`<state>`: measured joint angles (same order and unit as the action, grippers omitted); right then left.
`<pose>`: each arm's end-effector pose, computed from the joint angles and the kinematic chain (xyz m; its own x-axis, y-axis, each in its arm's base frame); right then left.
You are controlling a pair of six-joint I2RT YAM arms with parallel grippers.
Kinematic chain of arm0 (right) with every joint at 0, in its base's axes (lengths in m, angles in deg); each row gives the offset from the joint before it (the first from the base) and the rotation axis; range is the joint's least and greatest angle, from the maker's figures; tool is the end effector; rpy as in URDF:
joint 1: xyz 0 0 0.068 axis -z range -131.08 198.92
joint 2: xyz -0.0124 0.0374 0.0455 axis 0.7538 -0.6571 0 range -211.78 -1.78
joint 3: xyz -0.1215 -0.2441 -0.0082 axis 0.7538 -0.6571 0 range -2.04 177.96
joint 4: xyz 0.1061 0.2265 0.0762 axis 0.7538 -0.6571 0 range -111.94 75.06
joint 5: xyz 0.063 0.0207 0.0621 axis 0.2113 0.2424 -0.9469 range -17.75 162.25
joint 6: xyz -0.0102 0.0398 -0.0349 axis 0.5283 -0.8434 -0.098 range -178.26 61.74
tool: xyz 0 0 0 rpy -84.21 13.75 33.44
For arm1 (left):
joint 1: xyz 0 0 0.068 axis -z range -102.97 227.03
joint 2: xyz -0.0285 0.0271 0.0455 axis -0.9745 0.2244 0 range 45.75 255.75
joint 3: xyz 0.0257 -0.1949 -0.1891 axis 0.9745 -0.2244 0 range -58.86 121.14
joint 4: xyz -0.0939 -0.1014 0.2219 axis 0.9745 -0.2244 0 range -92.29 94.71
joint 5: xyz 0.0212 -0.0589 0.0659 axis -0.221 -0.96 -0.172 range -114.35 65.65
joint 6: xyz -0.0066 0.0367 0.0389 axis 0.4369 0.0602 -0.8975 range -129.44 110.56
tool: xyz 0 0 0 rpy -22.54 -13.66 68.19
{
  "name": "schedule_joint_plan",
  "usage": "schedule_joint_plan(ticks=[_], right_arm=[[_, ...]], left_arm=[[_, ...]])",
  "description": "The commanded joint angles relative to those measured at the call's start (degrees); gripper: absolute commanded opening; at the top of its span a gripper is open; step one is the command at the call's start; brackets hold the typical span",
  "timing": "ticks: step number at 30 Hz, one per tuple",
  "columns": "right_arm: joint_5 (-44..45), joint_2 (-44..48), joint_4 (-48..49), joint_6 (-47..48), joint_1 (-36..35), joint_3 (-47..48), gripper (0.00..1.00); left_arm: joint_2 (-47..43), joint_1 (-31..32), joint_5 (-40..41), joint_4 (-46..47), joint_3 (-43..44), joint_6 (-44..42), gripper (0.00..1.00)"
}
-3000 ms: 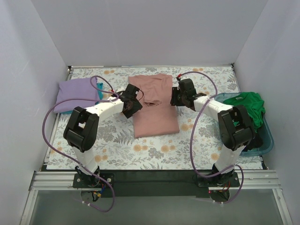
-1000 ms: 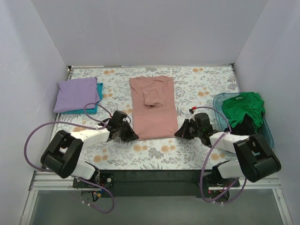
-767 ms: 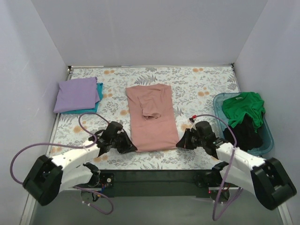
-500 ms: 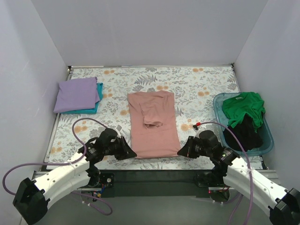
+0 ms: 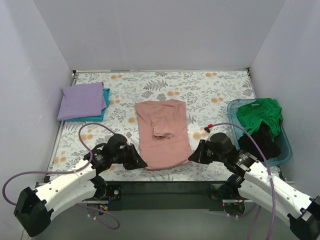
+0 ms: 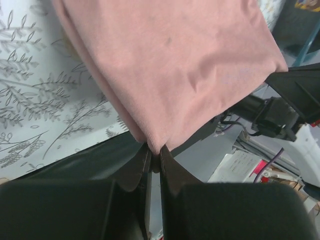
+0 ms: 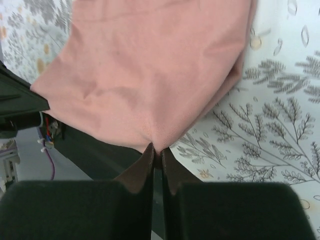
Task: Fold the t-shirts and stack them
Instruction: Fold the tshirt
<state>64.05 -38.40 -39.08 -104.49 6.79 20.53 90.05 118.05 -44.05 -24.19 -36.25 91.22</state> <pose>0.1049 0.1018 0.2022 -0.8568 0.1888 -0.4799 -0.1857 0.7553 0.6286 0.1046 -0.1070 0.1801 -0.6582 -0.6537 0.3734 -0.7170 0.3930 -0.5757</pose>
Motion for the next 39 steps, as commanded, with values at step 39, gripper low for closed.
schedule_joint_plan(ticks=[39], right_arm=[[-4.9,-54.2,11.8,22.4,23.8,52.7,0.01]], left_arm=[[43.7,-20.6,17.4,-0.1,46.2,-6.7,0.0]])
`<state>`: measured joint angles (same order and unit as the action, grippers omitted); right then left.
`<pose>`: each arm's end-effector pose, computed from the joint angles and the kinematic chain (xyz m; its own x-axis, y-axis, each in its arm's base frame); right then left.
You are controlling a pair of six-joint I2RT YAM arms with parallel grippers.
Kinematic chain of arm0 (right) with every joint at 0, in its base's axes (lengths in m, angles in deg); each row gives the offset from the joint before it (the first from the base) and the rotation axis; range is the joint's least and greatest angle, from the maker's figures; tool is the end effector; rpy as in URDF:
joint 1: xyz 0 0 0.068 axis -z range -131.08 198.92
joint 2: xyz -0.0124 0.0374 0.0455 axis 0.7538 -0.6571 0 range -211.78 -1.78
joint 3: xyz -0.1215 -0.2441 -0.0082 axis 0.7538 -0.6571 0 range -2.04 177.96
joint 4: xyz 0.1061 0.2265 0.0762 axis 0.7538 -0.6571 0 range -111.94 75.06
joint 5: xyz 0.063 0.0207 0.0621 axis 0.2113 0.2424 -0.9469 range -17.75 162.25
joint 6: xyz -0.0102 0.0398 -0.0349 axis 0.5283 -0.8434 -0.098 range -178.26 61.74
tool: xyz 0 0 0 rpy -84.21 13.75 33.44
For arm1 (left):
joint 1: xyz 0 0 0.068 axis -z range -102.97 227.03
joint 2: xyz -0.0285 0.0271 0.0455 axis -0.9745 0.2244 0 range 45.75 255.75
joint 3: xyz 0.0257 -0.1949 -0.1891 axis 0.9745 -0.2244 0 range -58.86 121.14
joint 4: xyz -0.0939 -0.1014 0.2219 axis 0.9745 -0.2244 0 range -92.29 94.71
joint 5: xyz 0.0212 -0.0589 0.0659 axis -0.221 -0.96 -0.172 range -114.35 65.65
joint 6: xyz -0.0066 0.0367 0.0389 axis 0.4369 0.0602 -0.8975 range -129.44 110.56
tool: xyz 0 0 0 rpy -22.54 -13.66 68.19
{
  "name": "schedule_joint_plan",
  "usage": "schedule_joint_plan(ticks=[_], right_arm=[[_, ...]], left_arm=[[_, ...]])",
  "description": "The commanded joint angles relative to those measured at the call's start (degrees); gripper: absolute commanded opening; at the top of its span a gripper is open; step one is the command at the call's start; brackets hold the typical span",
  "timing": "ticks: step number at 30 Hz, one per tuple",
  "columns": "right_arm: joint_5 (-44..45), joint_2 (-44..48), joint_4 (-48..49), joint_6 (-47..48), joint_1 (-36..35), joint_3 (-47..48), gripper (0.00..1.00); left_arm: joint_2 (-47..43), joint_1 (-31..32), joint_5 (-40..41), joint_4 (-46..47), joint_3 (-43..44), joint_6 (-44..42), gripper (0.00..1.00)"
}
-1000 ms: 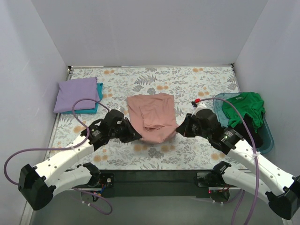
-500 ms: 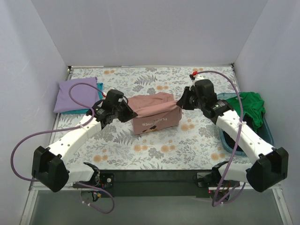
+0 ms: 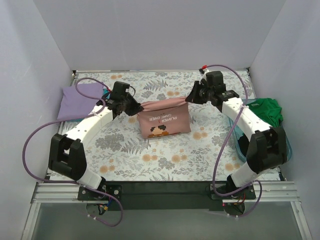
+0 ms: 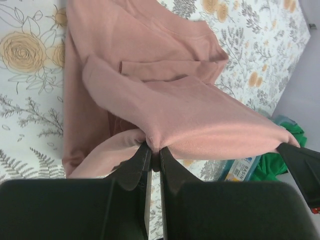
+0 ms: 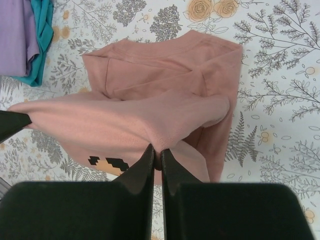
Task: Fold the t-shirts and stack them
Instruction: Fold the tshirt
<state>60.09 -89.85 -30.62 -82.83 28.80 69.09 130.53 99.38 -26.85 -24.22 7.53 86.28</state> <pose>0.3303 0.1290 0.3047 -0.6695 0.1876 -0.7187 -0.2469 0.8564 0.4535 0.2969 -0.1238 0.2756 -0.3376 -0.9360 0.0995 -0.7171 0.1873 -0.6713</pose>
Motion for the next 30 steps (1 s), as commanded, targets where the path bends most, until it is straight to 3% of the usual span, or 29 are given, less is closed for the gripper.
schedule_joint_plan(ticks=[1,11,20,24,30], right_arm=[[-2.4,-4.0,3.4,0.8,2.0,5.1,0.01],[-13.1,-21.4,3.6,2.9,4.1,18.8,0.01],[-11.2,-30.0,3.6,1.9,4.8,25.3,0.01],[-7.5,-32.7,3.6,0.9,4.8,28.3,0.01],[-5.9,-34.1,3.6,-0.9,5.0,29.6,0.01]], left_arm=[[4.3,-2.7,0.6,-0.1,2.9,-1.7,0.0],[14.5,-6.9,2.9,0.7,7.6,-1.0,0.0],[23.3,-9.2,2.6,1.6,12.5,-2.2,0.0],[26.9,-9.2,2.6,2.6,15.6,-3.7,0.06],[27.7,-9.2,-1.5,4.5,16.0,-5.1,0.0]])
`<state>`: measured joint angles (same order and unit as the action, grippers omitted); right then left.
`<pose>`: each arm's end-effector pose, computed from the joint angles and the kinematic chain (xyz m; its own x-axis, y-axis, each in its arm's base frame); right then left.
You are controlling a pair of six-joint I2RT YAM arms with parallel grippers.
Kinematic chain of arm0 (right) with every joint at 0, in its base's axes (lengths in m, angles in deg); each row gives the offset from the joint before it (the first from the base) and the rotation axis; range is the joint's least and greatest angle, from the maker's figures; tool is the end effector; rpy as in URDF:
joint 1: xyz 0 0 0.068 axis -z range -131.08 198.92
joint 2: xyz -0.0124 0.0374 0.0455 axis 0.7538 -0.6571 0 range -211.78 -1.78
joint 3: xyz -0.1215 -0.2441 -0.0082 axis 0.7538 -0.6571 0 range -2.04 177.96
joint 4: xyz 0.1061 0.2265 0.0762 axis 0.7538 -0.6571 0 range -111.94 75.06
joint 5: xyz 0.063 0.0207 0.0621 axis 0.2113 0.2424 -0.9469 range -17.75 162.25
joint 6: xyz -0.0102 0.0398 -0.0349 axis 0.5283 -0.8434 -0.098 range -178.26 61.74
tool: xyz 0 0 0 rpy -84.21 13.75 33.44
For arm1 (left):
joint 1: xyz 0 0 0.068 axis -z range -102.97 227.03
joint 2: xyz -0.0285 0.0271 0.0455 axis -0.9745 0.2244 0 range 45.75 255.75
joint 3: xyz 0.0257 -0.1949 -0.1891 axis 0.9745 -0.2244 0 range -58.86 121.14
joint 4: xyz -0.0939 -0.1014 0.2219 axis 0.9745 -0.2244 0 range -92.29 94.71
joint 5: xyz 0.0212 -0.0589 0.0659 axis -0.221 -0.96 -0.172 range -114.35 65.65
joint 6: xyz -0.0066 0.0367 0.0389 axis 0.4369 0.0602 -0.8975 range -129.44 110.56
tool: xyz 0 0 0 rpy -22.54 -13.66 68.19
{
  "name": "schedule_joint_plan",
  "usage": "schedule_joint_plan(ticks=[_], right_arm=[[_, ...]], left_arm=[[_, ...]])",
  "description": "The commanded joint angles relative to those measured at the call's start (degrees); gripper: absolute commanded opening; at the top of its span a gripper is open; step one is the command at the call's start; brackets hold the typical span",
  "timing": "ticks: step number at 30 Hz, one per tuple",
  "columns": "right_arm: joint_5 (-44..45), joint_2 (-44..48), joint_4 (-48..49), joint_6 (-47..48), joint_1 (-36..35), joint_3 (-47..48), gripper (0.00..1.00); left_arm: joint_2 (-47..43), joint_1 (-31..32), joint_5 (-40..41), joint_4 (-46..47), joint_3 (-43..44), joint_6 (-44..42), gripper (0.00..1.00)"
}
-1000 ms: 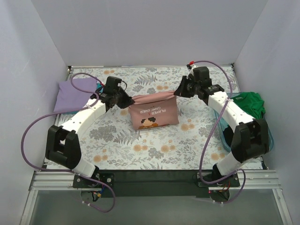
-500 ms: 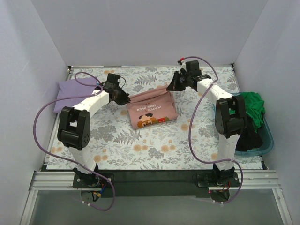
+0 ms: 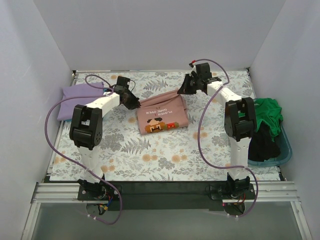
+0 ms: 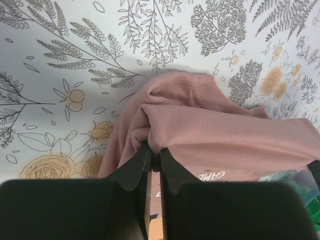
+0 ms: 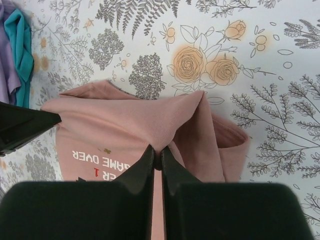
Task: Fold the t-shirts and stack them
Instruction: Fold the tshirt
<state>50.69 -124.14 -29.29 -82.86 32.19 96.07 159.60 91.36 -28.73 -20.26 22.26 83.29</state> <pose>0.4683 0.1545 0.2238 -0.7693 0.1730 -0.6151 -0.2448 0.8094 0.5338 0.4099 -0.1076 0.1805 -0.2471 -0.9648 0.0900 -0.8317 0.1635 -0.5307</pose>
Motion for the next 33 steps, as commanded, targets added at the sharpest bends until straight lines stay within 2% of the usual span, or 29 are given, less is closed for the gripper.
schedule_joint_plan(ticks=[1,2,4,7,8,9,10,11,12,14,15,23,28,33], right_arm=[[4.3,0.2,2.2,-0.9,1.6,2.4,0.01],[4.9,0.3,2.2,-1.1,1.7,2.1,0.01],[6.6,1.1,2.2,-1.6,1.7,0.8,0.01],[9.3,1.7,2.3,-2.6,2.1,0.2,0.01],[9.5,1.5,2.2,-2.9,2.4,0.7,0.04],[9.6,1.1,2.2,-3.1,2.5,0.9,0.08],[9.2,0.7,2.2,-3.2,2.8,1.2,0.26],[8.8,0.5,2.2,-3.0,2.9,2.0,0.4],[8.7,0.2,1.9,-2.8,3.0,2.2,0.46],[8.7,0.5,1.4,-2.0,3.1,2.5,0.69],[8.1,0.9,1.3,-1.7,3.2,2.4,0.97],[-0.3,9.8,2.7,3.9,0.1,-5.9,0.98],[-3.5,12.7,6.6,2.7,-2.7,-13.7,0.98],[-5.2,11.4,11.0,0.2,-3.0,-17.2,0.99]], left_arm=[[-2.0,-1.2,0.4,1.3,0.3,-2.3,0.07],[-2.2,-1.2,0.5,1.8,0.2,-2.8,0.13],[-2.2,-1.2,0.2,2.0,0.6,-3.7,0.17],[-2.0,-1.1,-0.4,2.6,1.1,-4.8,0.46],[-2.0,-1.1,-0.5,2.6,1.5,-5.1,0.63],[-1.9,-1.1,-0.5,2.6,1.7,-5.9,0.69],[-2.0,-1.1,-0.9,2.6,1.8,-6.2,0.73],[-2.3,-1.2,-1.1,2.6,1.8,-6.4,0.75],[-2.5,-1.1,-1.3,2.6,1.8,-7.0,0.78],[-3.2,-1.1,-1.7,2.6,1.3,-7.9,0.81],[-3.4,-1.2,-1.9,2.6,1.1,-8.3,0.97],[-6.6,-0.4,-5.7,4.1,-1.6,-10.7,0.98],[-6.4,1.5,-6.2,4.9,-0.3,-10.0,0.98],[-1.7,3.2,-11.1,6.8,1.4,-9.2,0.98]])
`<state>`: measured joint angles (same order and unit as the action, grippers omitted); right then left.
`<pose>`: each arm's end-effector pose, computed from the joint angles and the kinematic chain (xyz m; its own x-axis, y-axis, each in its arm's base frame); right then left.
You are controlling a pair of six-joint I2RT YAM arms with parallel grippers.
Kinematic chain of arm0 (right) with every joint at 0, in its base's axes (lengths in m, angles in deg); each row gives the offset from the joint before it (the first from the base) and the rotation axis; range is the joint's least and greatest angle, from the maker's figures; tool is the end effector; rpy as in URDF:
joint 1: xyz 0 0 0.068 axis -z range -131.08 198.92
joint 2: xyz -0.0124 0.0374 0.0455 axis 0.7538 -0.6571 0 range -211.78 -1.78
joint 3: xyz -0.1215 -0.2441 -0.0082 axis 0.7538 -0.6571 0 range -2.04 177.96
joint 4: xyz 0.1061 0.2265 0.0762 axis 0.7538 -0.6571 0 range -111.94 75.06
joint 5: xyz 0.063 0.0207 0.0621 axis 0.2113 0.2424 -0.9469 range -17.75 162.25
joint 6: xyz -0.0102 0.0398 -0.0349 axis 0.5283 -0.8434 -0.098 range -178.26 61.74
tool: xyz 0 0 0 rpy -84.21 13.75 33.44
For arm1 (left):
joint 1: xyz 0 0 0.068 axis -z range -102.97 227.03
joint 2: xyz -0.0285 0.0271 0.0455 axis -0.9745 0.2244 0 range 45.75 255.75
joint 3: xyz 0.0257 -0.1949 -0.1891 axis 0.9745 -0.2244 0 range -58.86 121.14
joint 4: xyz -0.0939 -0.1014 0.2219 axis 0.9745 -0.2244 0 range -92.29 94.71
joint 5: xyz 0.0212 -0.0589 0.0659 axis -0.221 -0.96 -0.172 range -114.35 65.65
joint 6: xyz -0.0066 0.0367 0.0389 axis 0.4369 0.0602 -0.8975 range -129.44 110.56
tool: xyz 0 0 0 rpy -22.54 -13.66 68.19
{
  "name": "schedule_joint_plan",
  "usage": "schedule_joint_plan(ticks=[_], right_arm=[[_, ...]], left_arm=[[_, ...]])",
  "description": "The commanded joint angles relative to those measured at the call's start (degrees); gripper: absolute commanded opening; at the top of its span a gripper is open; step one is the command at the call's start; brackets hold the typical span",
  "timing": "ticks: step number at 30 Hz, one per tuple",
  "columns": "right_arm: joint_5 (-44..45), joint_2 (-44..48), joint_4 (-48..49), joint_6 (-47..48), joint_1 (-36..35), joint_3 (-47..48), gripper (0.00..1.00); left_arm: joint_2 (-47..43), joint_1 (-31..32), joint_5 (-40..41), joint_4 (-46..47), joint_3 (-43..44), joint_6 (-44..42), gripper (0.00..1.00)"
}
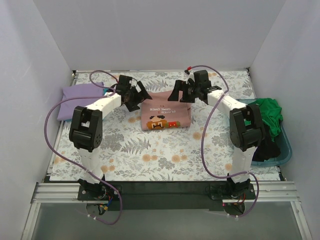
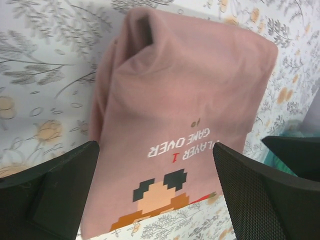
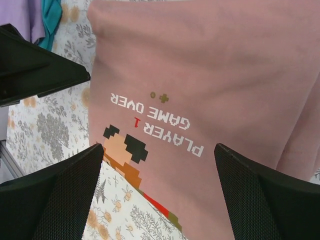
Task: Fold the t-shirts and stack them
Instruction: Fold the tshirt
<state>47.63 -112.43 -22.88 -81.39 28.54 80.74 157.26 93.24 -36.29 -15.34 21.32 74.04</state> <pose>0.4109 0.1685 0.2368 -0.7532 0.1011 -0.6499 -0.3669 0.7555 0.5428 0.4062 -0.1258 0.1980 -0.4799 -0.8727 0.0898 -0.7003 0.3194 -0.6385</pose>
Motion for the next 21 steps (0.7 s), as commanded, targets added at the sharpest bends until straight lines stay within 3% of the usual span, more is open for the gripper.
schedule_joint_plan(ticks=[1,7,11,15,21], right_arm=[[-2.6,-0.9,5.0,-1.3,0.7,-2.4,0.98],[-3.4,-3.9,6.6,-0.9,0.6,-7.8,0.98],[-2.6,-2.2,9.4,-0.9,0.3,-15.5,0.99],[-2.2,2.8,15.3,-2.9,-2.0,-27.6,0.98],[5.2,14.6,20.3,-7.3,-7.2,-46.1,0.98]], left_arm=[[1.3,1.7,-3.7,1.9,2.4,0.2,0.98],[4.3,3.9,-2.3,2.6,-1.7,0.9,0.98],[2.1,4.0,-1.4,3.2,-9.5,2.5,0.98],[-4.0,7.1,-0.4,5.1,-19.7,4.0,0.98],[-18.7,11.9,2.5,6.0,-38.5,10.2,0.98]])
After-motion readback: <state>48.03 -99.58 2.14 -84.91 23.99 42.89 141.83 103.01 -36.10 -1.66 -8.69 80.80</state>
